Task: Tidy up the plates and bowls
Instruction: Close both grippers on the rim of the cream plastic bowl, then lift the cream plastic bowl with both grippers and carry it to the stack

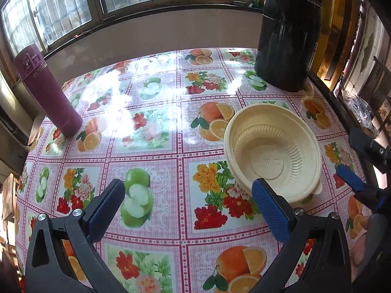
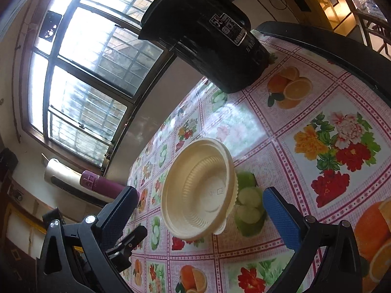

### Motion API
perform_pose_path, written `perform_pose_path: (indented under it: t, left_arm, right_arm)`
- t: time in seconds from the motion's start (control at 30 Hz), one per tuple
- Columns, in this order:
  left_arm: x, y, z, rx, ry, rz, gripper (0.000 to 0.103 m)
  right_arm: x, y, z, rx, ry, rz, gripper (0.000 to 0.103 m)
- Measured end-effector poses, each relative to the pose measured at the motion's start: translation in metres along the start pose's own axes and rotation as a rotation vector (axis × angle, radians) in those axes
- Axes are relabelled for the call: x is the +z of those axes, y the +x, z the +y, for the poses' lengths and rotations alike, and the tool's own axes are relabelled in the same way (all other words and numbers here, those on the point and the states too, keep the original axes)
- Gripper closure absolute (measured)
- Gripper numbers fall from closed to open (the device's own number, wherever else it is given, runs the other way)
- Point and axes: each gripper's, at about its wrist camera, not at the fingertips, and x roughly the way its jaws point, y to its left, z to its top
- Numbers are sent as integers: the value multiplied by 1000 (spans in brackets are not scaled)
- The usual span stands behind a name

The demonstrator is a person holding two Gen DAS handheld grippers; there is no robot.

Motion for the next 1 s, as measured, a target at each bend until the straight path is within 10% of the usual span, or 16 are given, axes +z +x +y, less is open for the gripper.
perform_pose_path:
  t: [0.27, 0.4, 0.67, 1.0]
  left_arm:
    - [31, 55, -15, -31, -23, 190, 0]
    - [36, 66, -20, -80, -56, 216, 3]
    - [30, 85, -18, -113, -118, 259, 83]
    - [12, 44, -14, -97, -103, 204, 91]
  right_arm:
    - [10, 41, -9, -37, 39, 23, 4]
    - [12, 54, -13, -62, 24, 43, 23]
    - [4, 66, -18, -109, 14, 67, 79]
    - [-14, 46, -3, -70, 19, 85, 92]
